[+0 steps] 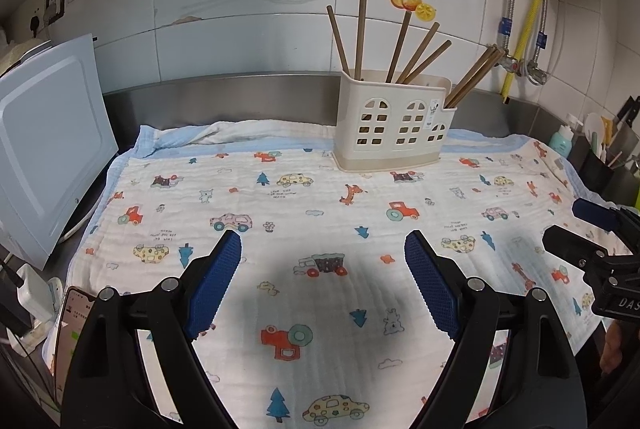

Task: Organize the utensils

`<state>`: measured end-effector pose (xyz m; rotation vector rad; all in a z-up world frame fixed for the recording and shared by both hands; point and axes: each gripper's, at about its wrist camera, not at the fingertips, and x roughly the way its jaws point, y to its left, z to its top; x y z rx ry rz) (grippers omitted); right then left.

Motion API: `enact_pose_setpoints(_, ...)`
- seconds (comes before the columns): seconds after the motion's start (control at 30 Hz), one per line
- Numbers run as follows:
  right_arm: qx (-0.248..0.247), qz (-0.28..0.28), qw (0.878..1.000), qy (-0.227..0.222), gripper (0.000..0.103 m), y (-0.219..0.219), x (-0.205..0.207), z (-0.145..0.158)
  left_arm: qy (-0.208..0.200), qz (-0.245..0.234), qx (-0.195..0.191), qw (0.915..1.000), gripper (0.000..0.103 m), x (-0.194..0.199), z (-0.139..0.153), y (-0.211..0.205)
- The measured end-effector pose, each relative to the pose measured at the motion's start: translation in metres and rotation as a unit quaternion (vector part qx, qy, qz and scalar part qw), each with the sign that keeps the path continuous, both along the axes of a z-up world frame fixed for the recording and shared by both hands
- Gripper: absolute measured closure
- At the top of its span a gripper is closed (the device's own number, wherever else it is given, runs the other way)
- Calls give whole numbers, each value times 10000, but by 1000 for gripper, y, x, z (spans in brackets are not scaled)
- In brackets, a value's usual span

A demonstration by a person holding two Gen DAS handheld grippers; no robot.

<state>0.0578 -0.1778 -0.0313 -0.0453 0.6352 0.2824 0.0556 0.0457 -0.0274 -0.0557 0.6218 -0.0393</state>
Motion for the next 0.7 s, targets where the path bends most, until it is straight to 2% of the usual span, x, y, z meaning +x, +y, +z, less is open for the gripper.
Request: enact_pose_setpoints(0.7,59,-12,10000,19,16,-1,0,-3,9,-6,43,10000,20,-1,-3,-1)
